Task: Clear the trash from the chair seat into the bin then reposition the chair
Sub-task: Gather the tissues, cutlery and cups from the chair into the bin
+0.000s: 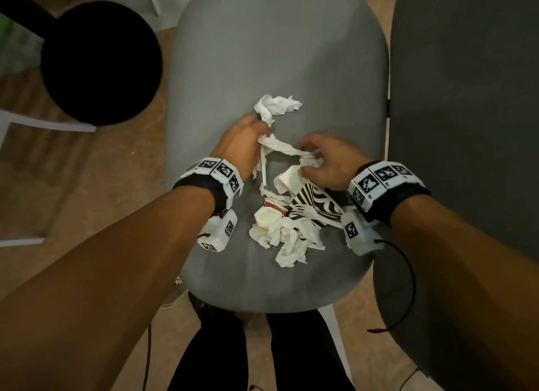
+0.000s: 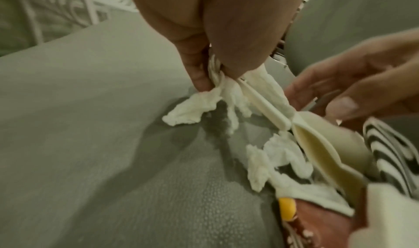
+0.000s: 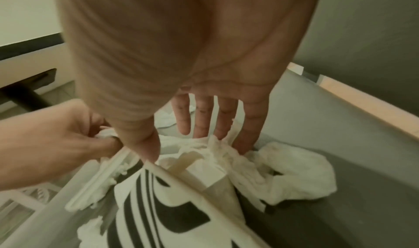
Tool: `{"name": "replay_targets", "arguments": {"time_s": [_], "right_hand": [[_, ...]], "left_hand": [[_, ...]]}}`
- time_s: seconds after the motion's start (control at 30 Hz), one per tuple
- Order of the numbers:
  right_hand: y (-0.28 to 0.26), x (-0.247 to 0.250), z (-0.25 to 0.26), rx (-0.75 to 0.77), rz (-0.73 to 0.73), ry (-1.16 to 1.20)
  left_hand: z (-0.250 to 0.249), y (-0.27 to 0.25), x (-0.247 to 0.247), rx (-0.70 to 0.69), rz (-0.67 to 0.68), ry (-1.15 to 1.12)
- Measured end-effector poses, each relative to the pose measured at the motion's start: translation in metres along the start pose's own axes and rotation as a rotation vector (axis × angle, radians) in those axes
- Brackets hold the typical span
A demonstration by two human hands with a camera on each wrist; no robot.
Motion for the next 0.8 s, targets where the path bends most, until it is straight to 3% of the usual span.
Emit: {"name": "replay_targets", "arguments": {"time_s": [0.1,0.23,0.33,0.57,0.8], "right_hand": [[0.005,-0.011,0.010,0.009,0.056,-0.079],[0.014,-0.019,0.026,0.010,0.076,-0.219],[0.021,-0.008,0.039,0.020,-0.034,-0.228],[0.016,0.035,0.054,-0.077,-0.398,0.005],[-0.009,0.039,0.101,-0.163,-0.580,0.310]], "left_hand": [[0.017,-0.010,0.009,0.101,-0.110,-0.174],[0.030,-0.022,0.020,0.174,-0.187,-0.235],[0.036,-0.029,0.027,0.212,-0.227,-0.253],[0.052,-0.055,0.045,0.267,-0.331,-0.330],[0.076,-0.099,0.073,0.281,-0.392,-0.414]]}}
Point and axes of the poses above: each hand's wrist, its own y-axis towards the middle knuckle, its own x-axis out of the back of the hand, z = x × y, the point moved 6 cm from there along y, towards the middle knuckle, and after that the axes turned 12 degrees about -z, right-handed, at the moved point
